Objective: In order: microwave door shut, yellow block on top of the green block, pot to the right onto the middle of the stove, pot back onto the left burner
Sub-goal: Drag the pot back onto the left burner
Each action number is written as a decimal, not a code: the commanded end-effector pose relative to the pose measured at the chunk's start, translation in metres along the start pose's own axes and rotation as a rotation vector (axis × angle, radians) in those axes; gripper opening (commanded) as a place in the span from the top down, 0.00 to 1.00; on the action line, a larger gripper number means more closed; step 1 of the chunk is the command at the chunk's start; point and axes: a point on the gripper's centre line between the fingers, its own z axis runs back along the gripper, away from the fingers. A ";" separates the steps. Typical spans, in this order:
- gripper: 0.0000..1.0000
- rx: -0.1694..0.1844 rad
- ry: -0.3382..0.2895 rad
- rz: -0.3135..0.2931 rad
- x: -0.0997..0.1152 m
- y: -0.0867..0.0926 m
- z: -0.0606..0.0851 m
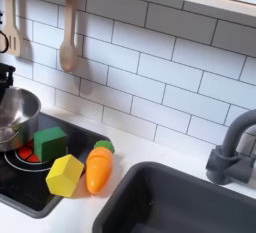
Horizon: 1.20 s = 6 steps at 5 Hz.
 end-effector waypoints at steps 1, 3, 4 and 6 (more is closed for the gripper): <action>0.00 0.016 -0.005 0.016 0.003 0.007 0.001; 0.00 0.004 -0.012 -0.034 0.002 0.000 0.003; 0.00 0.012 -0.016 -0.022 0.006 0.005 0.001; 0.00 0.007 -0.032 -0.009 0.007 0.005 0.009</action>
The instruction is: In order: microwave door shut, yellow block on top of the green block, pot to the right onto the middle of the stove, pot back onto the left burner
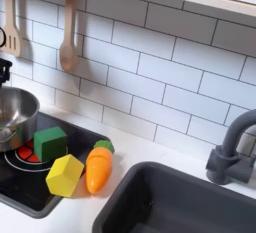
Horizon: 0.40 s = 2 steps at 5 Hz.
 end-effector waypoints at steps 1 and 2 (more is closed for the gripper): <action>0.00 -0.052 -0.039 -0.078 0.000 -0.027 0.017; 0.00 -0.112 -0.052 -0.137 -0.009 -0.046 0.030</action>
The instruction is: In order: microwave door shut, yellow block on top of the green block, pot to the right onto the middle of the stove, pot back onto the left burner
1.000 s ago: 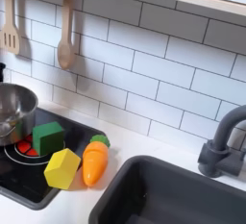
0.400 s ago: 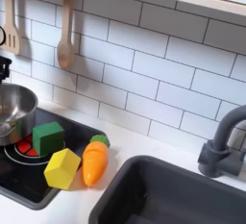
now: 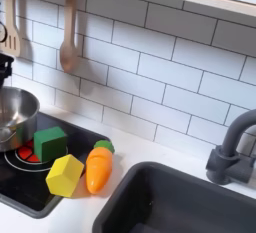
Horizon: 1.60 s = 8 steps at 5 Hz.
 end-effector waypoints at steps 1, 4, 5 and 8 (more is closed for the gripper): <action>0.00 -0.076 0.013 -0.153 -0.025 -0.043 0.009; 0.00 -0.124 0.022 -0.307 -0.089 -0.034 0.056; 0.00 -0.137 -0.017 -0.359 -0.104 -0.035 0.077; 0.00 -0.174 -0.078 -0.535 -0.163 -0.038 0.111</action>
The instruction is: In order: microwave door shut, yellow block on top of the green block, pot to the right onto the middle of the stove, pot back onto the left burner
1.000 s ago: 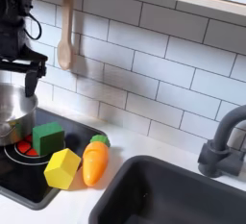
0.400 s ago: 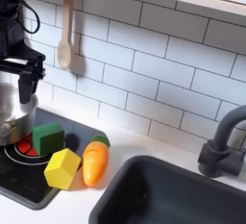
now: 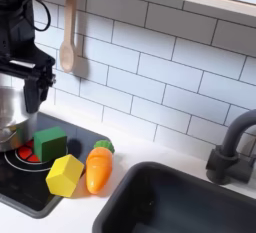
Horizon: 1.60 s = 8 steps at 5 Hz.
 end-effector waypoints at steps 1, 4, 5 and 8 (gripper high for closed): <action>0.00 0.007 -0.088 -0.133 -0.012 -0.012 0.016; 0.00 0.042 -0.217 -0.166 0.002 -0.010 0.027; 0.00 0.044 -0.215 -0.166 0.002 -0.010 0.027; 0.00 0.042 -0.217 -0.166 0.003 -0.010 0.027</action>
